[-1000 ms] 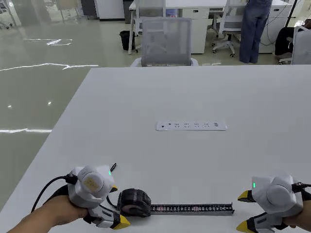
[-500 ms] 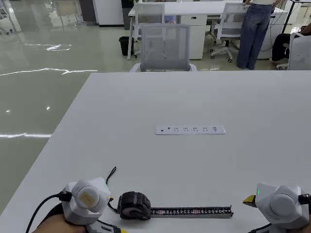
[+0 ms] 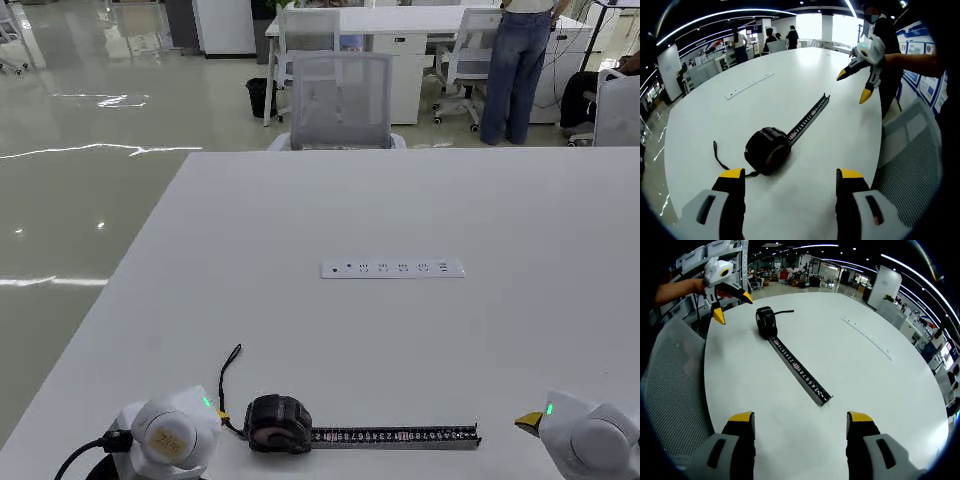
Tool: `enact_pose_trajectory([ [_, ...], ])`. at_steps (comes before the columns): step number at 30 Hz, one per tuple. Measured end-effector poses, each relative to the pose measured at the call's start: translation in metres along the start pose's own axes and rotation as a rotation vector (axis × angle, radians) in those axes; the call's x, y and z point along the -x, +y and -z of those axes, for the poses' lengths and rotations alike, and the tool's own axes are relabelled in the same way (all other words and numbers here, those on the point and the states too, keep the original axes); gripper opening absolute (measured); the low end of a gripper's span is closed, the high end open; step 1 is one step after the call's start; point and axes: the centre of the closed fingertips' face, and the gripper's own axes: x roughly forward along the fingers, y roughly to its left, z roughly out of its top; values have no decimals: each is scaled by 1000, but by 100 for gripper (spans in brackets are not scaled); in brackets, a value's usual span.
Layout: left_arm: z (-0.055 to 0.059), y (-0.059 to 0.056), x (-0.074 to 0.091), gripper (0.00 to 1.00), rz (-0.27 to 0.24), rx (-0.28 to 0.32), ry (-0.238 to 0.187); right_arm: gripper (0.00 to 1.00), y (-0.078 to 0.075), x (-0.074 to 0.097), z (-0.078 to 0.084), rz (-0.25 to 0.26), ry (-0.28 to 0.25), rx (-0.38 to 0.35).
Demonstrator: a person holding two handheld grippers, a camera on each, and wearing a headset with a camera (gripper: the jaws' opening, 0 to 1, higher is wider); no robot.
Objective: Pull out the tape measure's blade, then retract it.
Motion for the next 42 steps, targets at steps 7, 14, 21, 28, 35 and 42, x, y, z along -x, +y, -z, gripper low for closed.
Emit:
enact_pose_trajectory([
  [7, 0, -10, 7, 79, -33, 8, -24, 81, 11, 11, -3, 52, -39, -48],
  [14, 0, -20, 15, 84, -48, 19, -47, 86, 15, 25, -8, 104, -83, -88],
  [21, -2, -27, 20, 87, -74, 52, -71, 87, 24, 32, -11, 140, -122, -136],
  [28, -7, -29, 25, 93, -106, 67, -103, 90, 28, 37, -15, 169, -157, -182],
  [35, -6, -33, 31, 96, -127, 85, -118, 92, 34, 41, -17, 175, -190, -217],
  [42, -10, -34, 37, 99, -162, 120, -144, 94, 39, 47, -22, 194, -234, -245],
])
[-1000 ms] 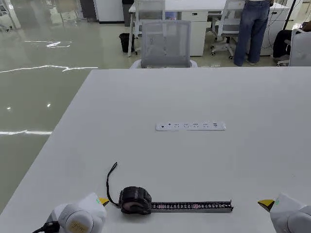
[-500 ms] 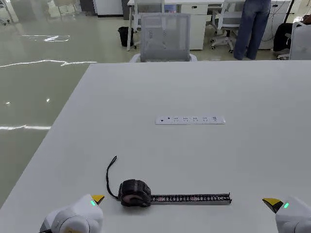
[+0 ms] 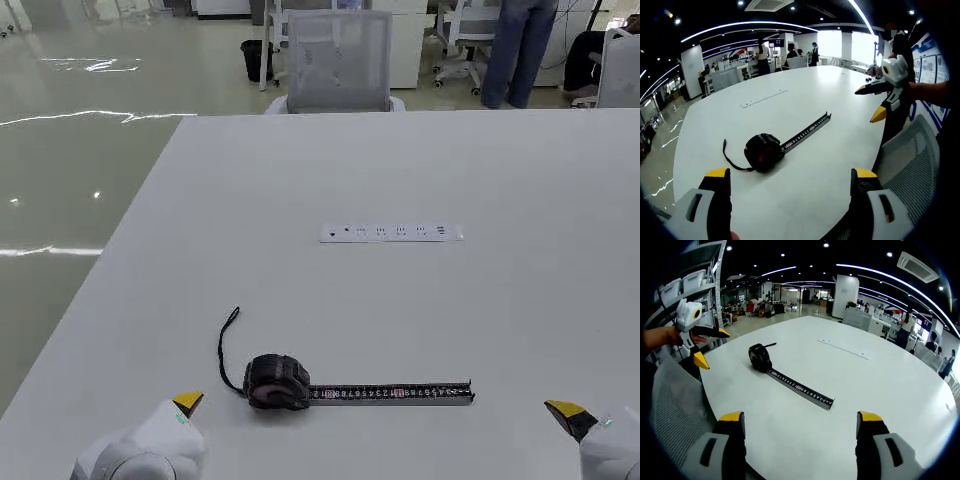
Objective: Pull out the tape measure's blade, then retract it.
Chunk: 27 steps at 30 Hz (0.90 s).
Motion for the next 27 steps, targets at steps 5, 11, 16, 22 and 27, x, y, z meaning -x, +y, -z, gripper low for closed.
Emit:
enact_pose_trajectory([
  [5, -2, 0, 2, 99, -17, 32, -16, 96, 3, 1, -3, 0, -26, -26],
  [11, -4, 1, 5, 99, -37, 55, -28, 96, 10, 2, 0, -4, -21, -31],
  [16, -4, -2, 5, 99, -35, 58, -29, 96, 14, 4, -1, -4, -26, -46],
  [22, -6, 0, 4, 99, -59, 84, -41, 96, 17, 6, -2, 2, -32, -75],
  [27, -7, 0, 5, 97, -72, 103, -48, 95, 21, 5, -1, -4, -27, -77],
])
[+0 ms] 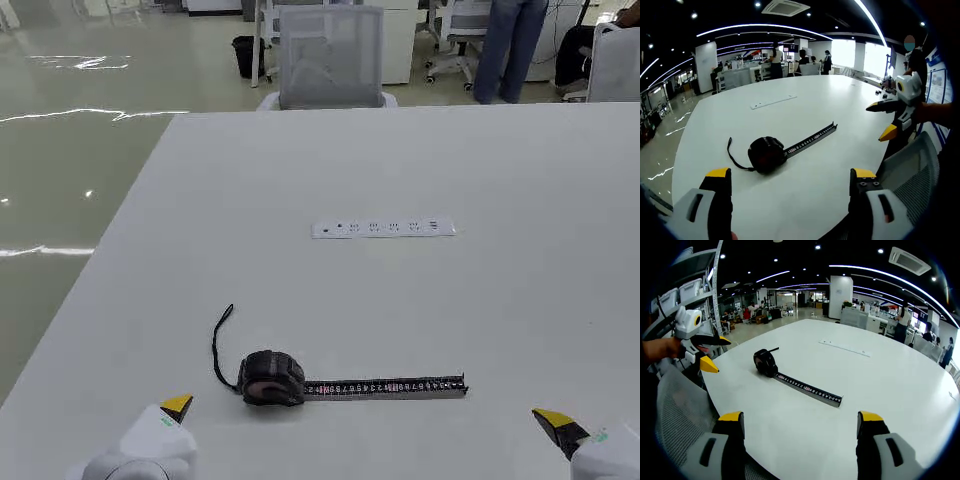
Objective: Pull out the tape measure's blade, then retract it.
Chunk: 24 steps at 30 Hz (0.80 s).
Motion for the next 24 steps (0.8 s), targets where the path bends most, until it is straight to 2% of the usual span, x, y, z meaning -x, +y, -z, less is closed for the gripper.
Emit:
enact_pose_trajectory([
  [9, 8, 5, -3, 93, -38, 47, 23, 94, 4, -3, 2, -8, 8, 0],
  [19, 5, 7, -10, 92, -77, 76, 19, 93, 6, -7, 7, -36, 25, 0],
  [24, 8, 10, -16, 89, -97, 96, 35, 94, 7, -9, 6, -58, 23, 27],
])
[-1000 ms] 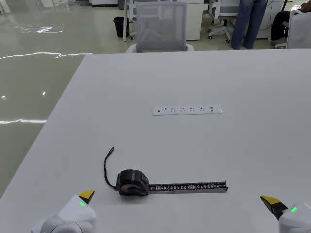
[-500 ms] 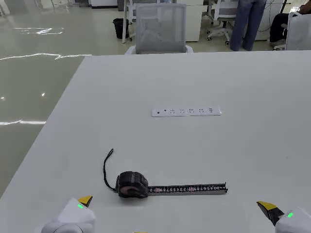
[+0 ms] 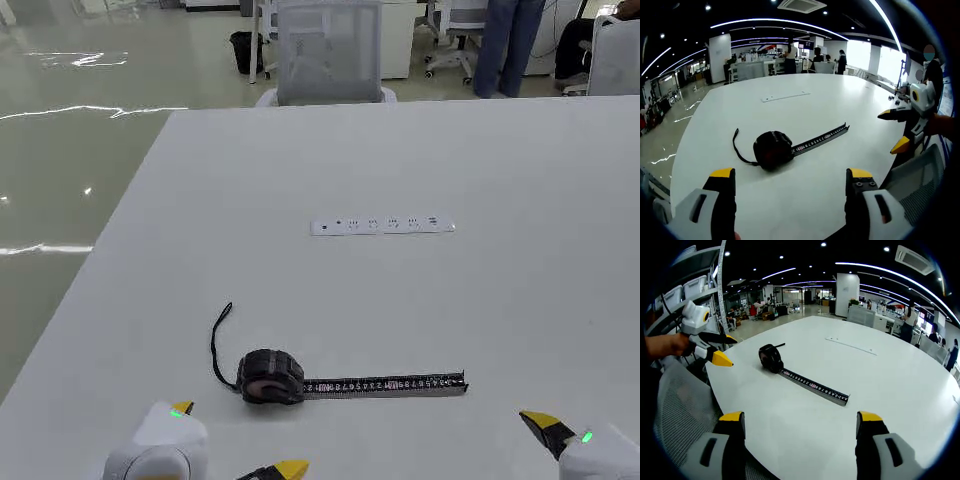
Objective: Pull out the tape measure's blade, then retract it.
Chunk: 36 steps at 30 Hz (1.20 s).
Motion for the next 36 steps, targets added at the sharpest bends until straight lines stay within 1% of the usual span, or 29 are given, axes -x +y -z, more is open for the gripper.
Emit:
enact_pose_trajectory([
  [4, 0, 1, -4, 87, -7, 18, 4, 92, -2, -1, -2, -14, -7, 22],
  [6, 1, 1, -6, 87, -12, 17, 7, 91, -3, -2, -3, -26, -14, 30],
  [8, 0, 1, -7, 86, -14, 19, 8, 90, -4, -3, -2, -36, -8, 40],
  [13, 0, 4, -12, 85, -35, 23, 12, 88, -10, -6, -4, -61, -14, 73],
  [16, -1, 8, -16, 84, -59, 30, 15, 85, -13, -8, -4, -84, -19, 100],
  [18, -1, 10, -18, 84, -66, 31, 15, 83, -14, -9, -3, -95, -14, 108],
  [19, -2, 10, -19, 84, -69, 30, 17, 82, -14, -9, -3, -109, -17, 125],
  [21, -3, 12, -20, 83, -78, 28, 17, 79, -17, -10, -2, -116, -18, 131],
  [26, -3, 15, -25, 82, -85, 45, 20, 75, -24, -15, -3, -137, -19, 157],
  [30, -2, 16, -29, 82, -92, 51, 25, 72, -28, -19, -2, -159, -11, 186],
  [33, 1, 17, -32, 78, -90, 74, 33, 70, -32, -24, -1, -173, 1, 218],
  [34, 1, 18, -33, 77, -100, 79, 35, 70, -33, -25, -2, -175, 2, 227],
  [36, 1, 19, -34, 79, -106, 82, 32, 68, -35, -27, -3, -181, 5, 233],
])
